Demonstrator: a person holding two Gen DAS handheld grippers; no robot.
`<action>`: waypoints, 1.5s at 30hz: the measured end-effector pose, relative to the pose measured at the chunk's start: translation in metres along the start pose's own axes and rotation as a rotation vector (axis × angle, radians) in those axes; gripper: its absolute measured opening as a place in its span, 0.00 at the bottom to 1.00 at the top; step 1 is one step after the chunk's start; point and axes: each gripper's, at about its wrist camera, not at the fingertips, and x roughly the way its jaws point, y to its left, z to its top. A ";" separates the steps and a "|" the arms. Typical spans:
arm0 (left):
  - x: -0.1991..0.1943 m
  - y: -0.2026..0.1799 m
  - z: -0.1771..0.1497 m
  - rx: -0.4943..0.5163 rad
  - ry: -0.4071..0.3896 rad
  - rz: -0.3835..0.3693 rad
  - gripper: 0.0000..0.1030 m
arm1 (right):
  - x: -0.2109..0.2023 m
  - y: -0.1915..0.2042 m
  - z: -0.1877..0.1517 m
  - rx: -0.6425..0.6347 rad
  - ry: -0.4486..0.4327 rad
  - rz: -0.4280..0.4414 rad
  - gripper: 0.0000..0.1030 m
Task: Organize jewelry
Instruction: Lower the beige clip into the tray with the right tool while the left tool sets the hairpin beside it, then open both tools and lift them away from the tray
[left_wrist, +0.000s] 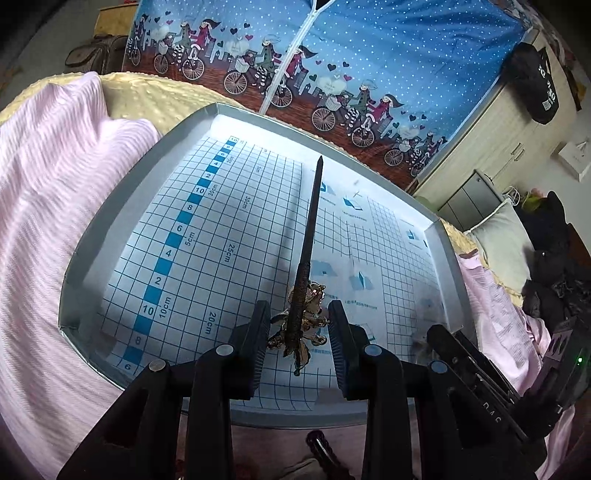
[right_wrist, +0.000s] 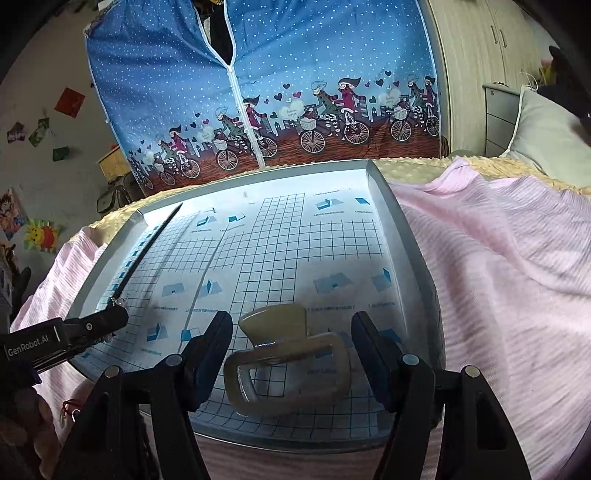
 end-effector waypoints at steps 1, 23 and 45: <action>-0.001 0.000 0.001 0.000 0.005 -0.002 0.27 | -0.001 -0.001 0.000 0.002 -0.004 0.006 0.66; -0.162 -0.037 -0.050 0.247 -0.368 0.144 0.98 | -0.170 0.044 -0.020 -0.127 -0.359 0.015 1.00; -0.262 -0.043 -0.146 0.420 -0.338 0.145 0.98 | -0.281 0.070 -0.125 -0.031 -0.375 -0.051 1.00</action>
